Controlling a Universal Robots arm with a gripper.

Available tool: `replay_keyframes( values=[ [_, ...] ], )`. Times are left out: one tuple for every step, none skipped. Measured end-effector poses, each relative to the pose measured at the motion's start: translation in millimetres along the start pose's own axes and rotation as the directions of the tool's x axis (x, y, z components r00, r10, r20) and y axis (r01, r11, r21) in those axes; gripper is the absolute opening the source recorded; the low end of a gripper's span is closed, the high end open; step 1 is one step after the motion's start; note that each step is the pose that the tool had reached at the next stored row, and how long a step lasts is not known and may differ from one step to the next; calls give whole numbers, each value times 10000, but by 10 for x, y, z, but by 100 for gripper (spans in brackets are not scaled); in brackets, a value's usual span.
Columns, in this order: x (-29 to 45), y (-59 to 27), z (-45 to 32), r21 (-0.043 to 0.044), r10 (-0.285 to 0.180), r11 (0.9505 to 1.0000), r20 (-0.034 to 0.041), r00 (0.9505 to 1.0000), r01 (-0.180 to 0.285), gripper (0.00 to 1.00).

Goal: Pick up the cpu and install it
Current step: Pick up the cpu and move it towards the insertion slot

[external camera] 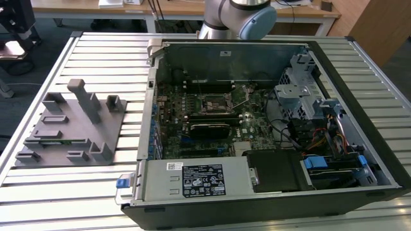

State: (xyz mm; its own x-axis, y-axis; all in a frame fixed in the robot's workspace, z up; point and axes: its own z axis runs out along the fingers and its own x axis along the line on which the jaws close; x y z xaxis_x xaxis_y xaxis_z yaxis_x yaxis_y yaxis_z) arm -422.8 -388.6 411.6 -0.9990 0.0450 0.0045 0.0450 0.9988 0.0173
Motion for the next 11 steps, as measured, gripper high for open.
replay_keyframes(
  values=[
    [-27,1,-1,1,0,10000,-1,10000,0,53],
    [-53,2,-1,1,-1,10000,-1,10000,1,53],
    [-77,3,-1,0,0,10000,0,10000,0,53],
    [-99,4,0,0,0,10000,0,10000,0,53],
    [-121,5,-1,0,0,10000,0,10000,0,53],
    [-142,7,-1,0,1,10000,0,10000,-1,53],
    [-164,8,-1,0,1,10000,-1,10000,-1,53],
    [-187,8,-1,0,0,10000,-1,10000,0,53],
    [-210,9,-1,1,0,10000,-1,10000,0,53],
    [-235,11,-1,0,0,10000,0,10000,0,53],
    [-256,12,-1,0,0,10000,0,10000,0,53]
  ],
)
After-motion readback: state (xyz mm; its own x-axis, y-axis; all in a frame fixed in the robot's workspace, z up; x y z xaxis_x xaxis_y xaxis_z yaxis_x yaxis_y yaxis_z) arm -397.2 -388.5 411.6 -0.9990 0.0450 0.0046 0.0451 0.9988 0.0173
